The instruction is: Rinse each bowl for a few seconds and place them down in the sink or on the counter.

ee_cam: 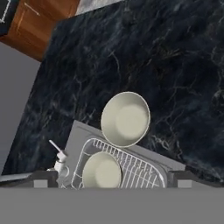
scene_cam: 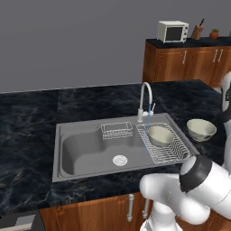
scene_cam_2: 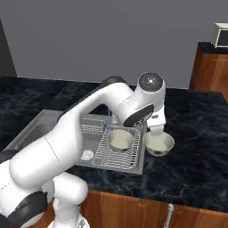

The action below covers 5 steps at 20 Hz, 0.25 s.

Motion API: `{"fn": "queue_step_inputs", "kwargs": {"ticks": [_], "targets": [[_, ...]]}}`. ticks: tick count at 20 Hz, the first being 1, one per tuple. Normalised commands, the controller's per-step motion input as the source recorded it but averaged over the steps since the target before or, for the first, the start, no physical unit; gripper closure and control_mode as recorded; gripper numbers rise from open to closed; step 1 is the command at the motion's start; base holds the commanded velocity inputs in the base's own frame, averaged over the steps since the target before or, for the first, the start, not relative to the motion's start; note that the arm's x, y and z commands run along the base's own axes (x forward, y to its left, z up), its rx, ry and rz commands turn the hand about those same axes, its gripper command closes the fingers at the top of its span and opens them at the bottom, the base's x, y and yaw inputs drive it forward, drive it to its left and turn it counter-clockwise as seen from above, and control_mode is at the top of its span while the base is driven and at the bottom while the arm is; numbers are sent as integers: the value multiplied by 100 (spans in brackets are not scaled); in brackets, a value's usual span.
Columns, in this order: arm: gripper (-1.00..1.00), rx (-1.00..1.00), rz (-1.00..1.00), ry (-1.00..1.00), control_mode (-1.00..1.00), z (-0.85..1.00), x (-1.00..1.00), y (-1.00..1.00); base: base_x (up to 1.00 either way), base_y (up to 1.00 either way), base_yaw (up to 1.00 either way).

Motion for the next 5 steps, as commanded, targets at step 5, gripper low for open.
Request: {"fn": "queue_step_inputs", "kwargs": {"ticks": [5], "targets": [[-100, -14, 10, 0, -100, 100, -40, 64, 0, 0, 0]]}}
